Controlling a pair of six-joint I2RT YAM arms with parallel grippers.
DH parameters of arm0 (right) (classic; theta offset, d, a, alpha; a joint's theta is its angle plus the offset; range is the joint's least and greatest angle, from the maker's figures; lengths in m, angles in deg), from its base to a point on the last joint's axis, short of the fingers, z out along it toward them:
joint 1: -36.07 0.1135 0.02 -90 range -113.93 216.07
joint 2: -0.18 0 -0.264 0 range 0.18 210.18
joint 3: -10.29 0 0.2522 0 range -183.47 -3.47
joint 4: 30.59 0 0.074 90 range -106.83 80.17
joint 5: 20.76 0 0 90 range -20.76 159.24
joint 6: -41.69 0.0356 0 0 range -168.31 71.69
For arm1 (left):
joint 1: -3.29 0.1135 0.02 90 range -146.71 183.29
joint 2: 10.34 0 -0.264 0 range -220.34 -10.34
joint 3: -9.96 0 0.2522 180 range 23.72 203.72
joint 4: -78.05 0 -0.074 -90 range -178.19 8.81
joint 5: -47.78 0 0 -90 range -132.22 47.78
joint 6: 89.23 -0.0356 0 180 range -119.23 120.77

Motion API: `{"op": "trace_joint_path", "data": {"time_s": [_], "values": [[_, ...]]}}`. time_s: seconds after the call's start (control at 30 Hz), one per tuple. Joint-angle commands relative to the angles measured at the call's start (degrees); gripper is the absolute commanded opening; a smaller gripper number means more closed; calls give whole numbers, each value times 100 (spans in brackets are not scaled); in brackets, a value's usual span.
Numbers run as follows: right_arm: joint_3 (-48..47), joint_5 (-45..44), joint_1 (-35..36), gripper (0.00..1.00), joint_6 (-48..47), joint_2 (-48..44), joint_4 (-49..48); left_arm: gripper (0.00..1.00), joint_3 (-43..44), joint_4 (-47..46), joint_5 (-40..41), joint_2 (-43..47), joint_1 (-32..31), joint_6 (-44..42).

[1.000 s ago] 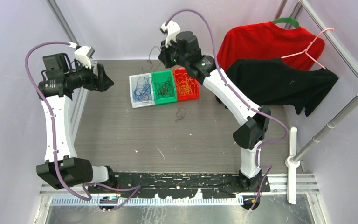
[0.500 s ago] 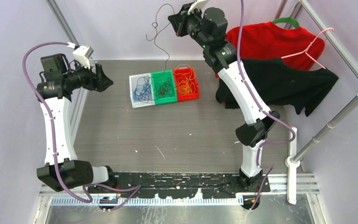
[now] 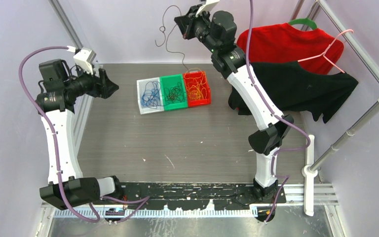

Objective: Untangle the cables
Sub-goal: Pick up the cable at the center of the board.

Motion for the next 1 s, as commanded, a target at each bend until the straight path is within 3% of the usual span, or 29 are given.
{"op": "trace_joint_path", "data": {"time_s": [0.0, 0.6, 0.97], "values": [[-17, -36, -43, 1, -56, 97, -353, 70, -42, -336, -179, 126, 74, 61], [-826, 67, -52, 1, 114, 234, -523, 71, -11, -445, -290, 56, 120, 172], [615, 32, -48, 1, 47, 231, -918, 71, -51, -468, -318, 76, 165, 167]]}}
